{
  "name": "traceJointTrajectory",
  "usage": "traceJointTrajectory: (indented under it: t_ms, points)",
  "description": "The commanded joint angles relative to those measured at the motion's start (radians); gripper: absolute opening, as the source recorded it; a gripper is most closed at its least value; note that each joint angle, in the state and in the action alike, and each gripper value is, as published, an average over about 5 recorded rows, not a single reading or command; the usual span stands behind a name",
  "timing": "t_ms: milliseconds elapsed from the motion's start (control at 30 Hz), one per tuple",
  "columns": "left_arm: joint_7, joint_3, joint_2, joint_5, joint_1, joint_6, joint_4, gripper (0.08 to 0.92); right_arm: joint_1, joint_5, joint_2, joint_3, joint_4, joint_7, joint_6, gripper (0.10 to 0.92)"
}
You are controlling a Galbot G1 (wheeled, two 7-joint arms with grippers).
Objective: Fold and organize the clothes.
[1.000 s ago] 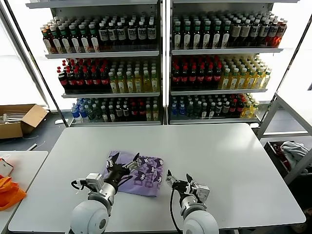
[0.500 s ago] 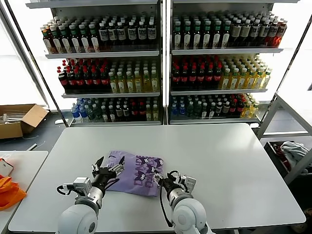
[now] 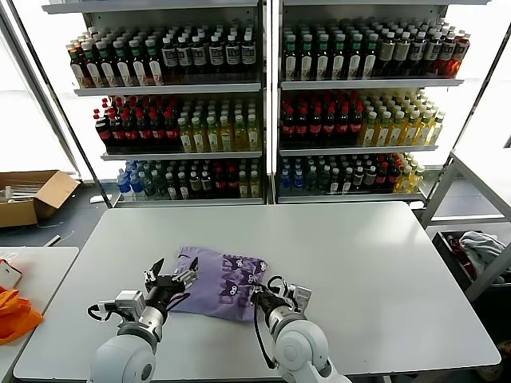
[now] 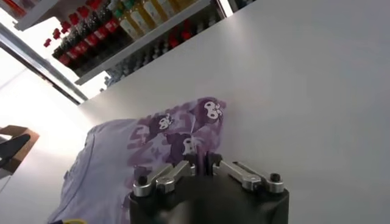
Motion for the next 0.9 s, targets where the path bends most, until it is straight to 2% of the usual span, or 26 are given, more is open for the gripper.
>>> traceJointTrajectory:
  t_ms: [33,167,333,533,800,900]
  points:
    - [-0.002,-0.009,-0.001,0.002,0.013,-0.001,-0.015,0.822,0.007,-0.038,-0.052,0.002,0.013,0.003,-0.005,0.152]
    - [-0.004,-0.01,-0.005,0.002,0.021,-0.002,-0.023,0.823,0.021,-0.053,-0.135,0.042,0.031,-0.004,-0.005,0.108]
    - [-0.007,-0.003,-0.016,0.003,0.026,-0.001,-0.036,0.822,0.061,-0.043,-0.25,0.117,0.024,-0.033,-0.005,0.108]
    - [-0.009,0.014,-0.033,0.007,0.03,0.001,-0.046,0.823,0.081,-0.099,-0.363,0.174,-0.033,-0.11,-0.006,0.108]
    - [-0.012,0.02,-0.038,0.007,0.035,0.005,-0.056,0.823,0.058,-0.153,-0.368,0.213,-0.065,-0.165,-0.004,0.115]
    - [-0.011,0.019,-0.04,0.007,0.041,0.005,-0.057,0.823,0.049,-0.212,-0.339,0.229,-0.048,-0.195,-0.001,0.165]
